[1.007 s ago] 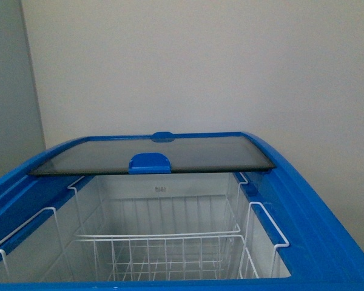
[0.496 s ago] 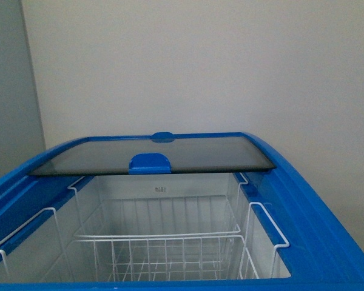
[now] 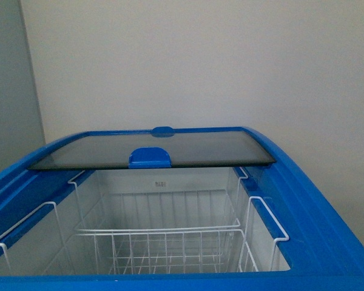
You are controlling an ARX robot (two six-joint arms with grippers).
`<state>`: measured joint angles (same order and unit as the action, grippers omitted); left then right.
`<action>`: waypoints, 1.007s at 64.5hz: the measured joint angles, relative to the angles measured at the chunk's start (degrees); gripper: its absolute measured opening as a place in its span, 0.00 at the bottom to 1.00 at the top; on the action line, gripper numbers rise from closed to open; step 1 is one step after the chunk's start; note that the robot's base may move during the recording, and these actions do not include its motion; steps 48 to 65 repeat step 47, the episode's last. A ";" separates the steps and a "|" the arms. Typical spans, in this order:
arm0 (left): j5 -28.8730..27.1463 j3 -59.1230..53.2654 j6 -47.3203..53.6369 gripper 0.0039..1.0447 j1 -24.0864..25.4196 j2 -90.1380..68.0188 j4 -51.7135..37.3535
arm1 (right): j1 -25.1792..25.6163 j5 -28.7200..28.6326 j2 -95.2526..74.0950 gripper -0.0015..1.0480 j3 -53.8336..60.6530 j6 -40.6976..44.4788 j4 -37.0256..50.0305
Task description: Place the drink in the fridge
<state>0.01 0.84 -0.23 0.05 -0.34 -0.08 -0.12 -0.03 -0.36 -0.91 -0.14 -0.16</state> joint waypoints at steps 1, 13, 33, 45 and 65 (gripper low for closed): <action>0.00 0.00 0.00 0.92 0.00 0.00 0.00 | 0.00 0.00 0.00 0.93 0.00 0.00 0.00; -0.02 0.00 0.00 0.92 0.00 0.00 0.00 | 0.00 0.02 0.00 0.93 0.00 0.00 0.00; 0.00 0.00 0.00 0.92 0.00 0.00 0.00 | 0.00 0.00 0.00 0.93 0.00 -0.02 0.00; 0.00 0.00 0.00 0.92 0.00 0.00 0.00 | 0.00 0.02 0.00 0.93 0.00 0.00 0.00; 0.00 0.00 0.00 0.92 0.00 0.00 0.00 | 0.00 0.00 0.00 0.93 0.00 -0.02 0.02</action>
